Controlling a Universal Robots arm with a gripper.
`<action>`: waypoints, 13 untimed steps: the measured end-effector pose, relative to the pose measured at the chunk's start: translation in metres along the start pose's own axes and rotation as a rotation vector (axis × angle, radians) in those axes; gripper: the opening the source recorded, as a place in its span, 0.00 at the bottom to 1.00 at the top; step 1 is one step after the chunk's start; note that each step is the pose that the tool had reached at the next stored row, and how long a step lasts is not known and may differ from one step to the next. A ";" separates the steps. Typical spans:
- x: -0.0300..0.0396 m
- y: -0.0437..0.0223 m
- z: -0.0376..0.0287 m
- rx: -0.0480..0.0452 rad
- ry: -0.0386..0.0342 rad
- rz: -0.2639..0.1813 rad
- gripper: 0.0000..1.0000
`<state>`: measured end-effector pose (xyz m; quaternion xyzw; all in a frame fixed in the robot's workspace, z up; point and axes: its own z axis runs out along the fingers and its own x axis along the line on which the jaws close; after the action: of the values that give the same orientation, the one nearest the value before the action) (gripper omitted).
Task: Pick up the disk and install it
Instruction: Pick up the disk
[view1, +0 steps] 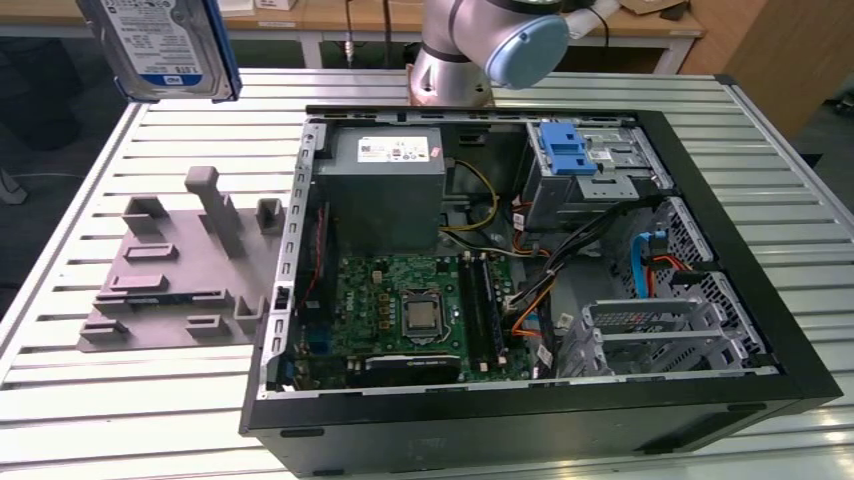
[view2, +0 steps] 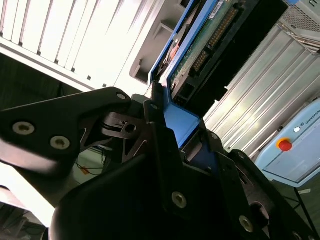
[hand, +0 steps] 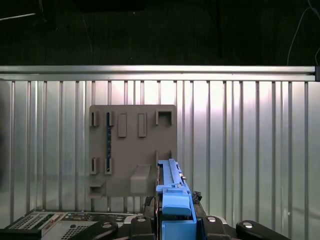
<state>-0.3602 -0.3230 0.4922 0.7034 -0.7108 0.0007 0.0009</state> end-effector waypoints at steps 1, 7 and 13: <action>0.0000 -0.0019 0.0000 0.0000 0.0000 0.000 0.36; -0.0001 -0.0125 -0.0001 -0.0002 0.0001 0.000 0.36; -0.0001 -0.0138 0.0000 -0.0001 0.0000 0.000 0.36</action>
<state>-0.3464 -0.3230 0.4922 0.7034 -0.7108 0.0007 0.0009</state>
